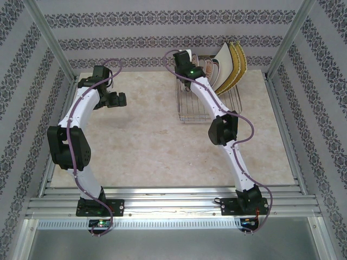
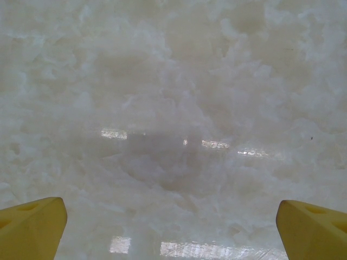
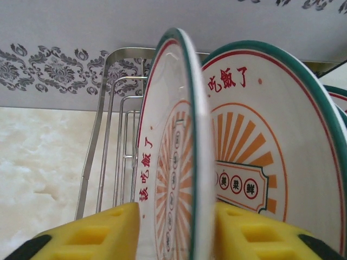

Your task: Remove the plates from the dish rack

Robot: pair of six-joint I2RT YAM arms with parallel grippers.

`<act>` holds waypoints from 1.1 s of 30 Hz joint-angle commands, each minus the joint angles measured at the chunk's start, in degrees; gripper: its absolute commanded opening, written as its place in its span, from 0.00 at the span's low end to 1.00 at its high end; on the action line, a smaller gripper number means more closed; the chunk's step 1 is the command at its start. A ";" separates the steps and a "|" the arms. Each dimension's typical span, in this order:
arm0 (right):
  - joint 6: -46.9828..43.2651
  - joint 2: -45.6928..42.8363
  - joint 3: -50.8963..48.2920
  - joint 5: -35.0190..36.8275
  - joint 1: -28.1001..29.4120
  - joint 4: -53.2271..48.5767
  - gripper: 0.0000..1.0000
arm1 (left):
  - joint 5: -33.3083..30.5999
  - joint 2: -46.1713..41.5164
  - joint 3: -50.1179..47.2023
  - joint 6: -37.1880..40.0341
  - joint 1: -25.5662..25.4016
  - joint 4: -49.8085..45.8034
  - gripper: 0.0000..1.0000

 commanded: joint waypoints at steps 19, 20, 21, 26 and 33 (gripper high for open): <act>1.66 -1.80 2.45 -1.18 0.29 0.62 0.00 | -0.72 -1.40 -0.48 1.10 0.70 -1.59 0.99; 1.62 -2.48 2.36 -1.19 0.48 0.51 0.00 | -1.01 -1.74 -0.80 1.04 0.71 -1.37 0.99; 1.57 -2.99 2.36 -1.16 0.68 0.29 0.00 | -1.22 -2.06 -1.08 1.05 0.67 -1.24 0.99; 0.50 -5.74 2.36 0.78 1.46 -0.41 0.00 | -1.76 -2.12 -0.90 1.01 0.71 -1.37 0.99; -2.35 -9.43 2.36 4.75 2.23 -2.27 0.00 | -1.36 -2.69 -0.69 0.88 0.65 -1.15 0.99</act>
